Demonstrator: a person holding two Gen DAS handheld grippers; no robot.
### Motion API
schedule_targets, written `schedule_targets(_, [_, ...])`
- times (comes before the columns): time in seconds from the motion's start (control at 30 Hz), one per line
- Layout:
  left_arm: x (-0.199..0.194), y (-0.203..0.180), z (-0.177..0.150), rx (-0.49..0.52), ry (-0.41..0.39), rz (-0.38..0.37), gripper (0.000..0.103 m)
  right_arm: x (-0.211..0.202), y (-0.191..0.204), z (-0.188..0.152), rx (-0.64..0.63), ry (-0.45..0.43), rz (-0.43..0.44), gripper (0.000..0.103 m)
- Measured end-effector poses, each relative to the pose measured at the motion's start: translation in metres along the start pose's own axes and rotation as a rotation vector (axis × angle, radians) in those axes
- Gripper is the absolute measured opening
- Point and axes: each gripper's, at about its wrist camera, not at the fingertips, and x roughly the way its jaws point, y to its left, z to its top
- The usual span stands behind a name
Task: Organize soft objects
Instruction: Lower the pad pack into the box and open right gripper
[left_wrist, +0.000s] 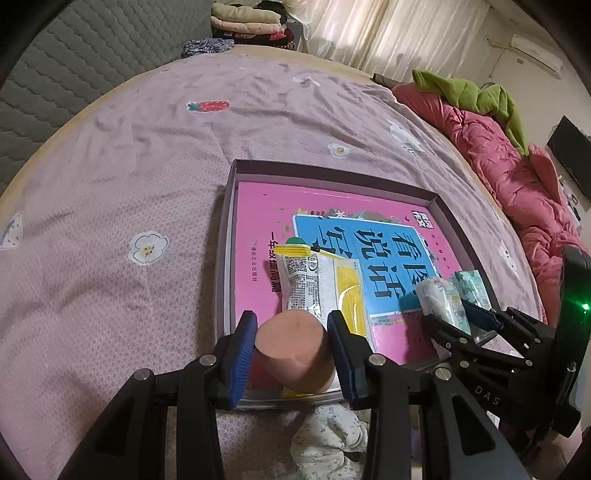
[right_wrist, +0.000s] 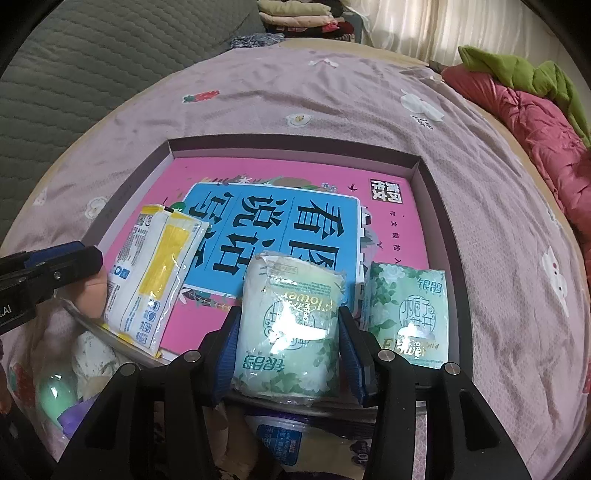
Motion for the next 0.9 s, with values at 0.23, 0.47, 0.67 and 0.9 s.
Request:
schedule_targets(0.23, [0.000, 0.000, 0.000, -0.002, 0.003, 0.002, 0.040, 0.000, 0.000, 0.000, 0.004, 0.009, 0.009, 0.053])
schedule_targets(0.47, [-0.001, -0.001, 0.001, -0.002, 0.007, 0.007, 0.040, -0.004, -0.002, -0.001, 0.010, -0.006, 0.028, 0.063])
schedule_targets(0.67, [-0.002, 0.002, 0.002, -0.015, 0.002, 0.023, 0.040, -0.015, -0.002, -0.003, 0.007, -0.036, 0.028, 0.065])
schedule_targets(0.9, [0.000, 0.005, 0.002, -0.023, 0.003, 0.034, 0.041, -0.030, -0.003, -0.003, 0.025, -0.072, 0.043, 0.065])
